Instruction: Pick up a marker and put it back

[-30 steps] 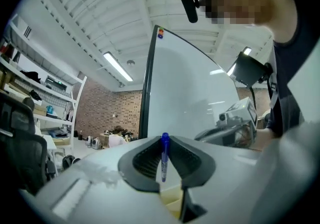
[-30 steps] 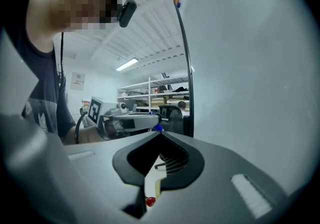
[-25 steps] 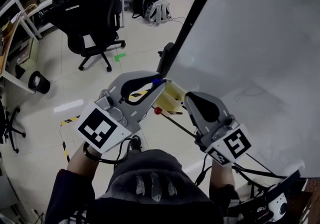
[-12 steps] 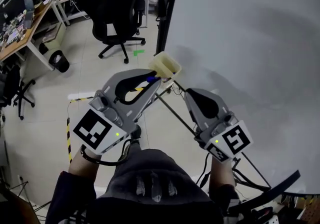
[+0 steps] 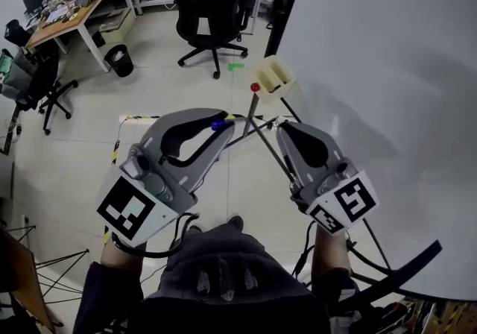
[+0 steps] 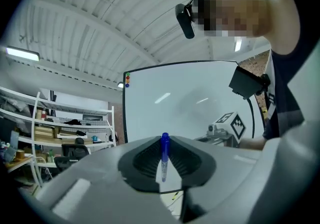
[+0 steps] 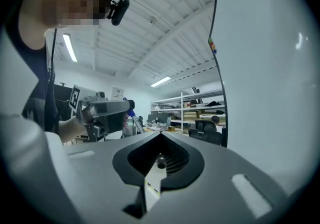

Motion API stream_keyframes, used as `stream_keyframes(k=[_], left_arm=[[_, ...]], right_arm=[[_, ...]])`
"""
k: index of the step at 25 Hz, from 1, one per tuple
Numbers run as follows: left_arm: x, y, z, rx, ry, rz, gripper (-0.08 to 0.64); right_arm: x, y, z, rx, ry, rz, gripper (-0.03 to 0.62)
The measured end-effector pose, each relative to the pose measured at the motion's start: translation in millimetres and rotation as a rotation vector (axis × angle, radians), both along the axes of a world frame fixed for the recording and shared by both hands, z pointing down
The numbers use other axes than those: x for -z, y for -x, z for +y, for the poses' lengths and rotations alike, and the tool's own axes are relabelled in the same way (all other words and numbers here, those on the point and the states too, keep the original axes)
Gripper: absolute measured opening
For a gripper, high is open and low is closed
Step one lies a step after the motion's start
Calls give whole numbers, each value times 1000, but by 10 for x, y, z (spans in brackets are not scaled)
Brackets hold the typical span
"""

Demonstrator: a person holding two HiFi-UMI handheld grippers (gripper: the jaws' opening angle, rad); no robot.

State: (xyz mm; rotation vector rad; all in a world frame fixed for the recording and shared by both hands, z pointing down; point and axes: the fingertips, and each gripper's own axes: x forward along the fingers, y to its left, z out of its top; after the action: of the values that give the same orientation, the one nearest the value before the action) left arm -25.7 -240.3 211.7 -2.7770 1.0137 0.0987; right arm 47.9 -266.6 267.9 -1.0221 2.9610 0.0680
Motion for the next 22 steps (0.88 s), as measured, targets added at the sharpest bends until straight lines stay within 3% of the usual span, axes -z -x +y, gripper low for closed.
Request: stream_keyframes(k=[4,14,22], left_arm=[[-151,183,233,18,22,7,49],[-438,923,1480,-20,77,57,49],[-586,947,2218,-85,99,47,50]], right_arm=[[-140,195,150,24,26,15,0],[-261,1021,1394,41,28,83,0],[-442,1107,2240,37,72,150,0]])
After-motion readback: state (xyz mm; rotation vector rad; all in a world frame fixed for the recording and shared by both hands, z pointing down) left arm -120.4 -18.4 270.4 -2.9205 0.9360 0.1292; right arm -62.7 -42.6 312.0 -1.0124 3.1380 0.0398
